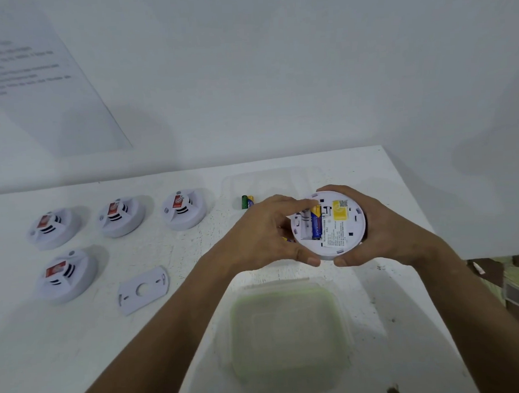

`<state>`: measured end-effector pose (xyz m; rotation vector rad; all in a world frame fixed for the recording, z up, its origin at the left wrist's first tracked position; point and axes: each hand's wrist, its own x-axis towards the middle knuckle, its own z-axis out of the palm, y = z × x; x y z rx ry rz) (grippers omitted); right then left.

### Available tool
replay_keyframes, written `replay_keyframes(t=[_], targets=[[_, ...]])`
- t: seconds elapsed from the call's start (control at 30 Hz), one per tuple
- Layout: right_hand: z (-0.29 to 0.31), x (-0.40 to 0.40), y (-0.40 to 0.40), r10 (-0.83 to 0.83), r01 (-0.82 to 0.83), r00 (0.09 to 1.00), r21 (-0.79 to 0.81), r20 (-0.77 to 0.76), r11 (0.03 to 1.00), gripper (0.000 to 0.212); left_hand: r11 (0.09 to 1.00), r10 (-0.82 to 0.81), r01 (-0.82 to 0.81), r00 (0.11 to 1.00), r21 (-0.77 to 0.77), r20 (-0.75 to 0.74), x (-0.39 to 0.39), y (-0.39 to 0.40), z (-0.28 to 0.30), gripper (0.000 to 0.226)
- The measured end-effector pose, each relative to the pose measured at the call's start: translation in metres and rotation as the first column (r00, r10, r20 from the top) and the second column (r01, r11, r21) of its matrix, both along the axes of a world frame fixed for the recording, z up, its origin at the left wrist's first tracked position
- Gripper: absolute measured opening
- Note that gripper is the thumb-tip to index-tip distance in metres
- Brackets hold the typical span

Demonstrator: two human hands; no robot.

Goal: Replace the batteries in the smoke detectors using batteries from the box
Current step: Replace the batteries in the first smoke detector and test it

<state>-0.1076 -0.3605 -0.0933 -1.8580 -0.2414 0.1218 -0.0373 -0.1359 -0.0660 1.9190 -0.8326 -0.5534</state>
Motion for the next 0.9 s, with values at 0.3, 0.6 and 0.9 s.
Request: replay_keyframes(t=[0.3, 0.6, 0.9], targets=[[-0.001, 0.0, -0.006, 0.028, -0.028, 0.999, 0.011, -0.043, 1.0, 0.093, 0.995, -0.07, 0.058, 0.987, 0.082, 0.142, 0.0, -0.002, -0.013, 0.081], [-0.001, -0.025, -0.043, -0.104, 0.109, 0.991, 0.059, -0.079, 0.992, 0.093, 0.911, 0.155, -0.263, 0.932, 0.317, 0.327, 0.024, -0.008, -0.029, 0.034], [-0.011, -0.035, -0.044, -0.109, 0.115, 0.989, 0.057, -0.102, 0.992, 0.093, 0.756, -0.13, -0.093, 0.948, 0.647, 0.289, 0.029, -0.039, -0.047, 0.043]])
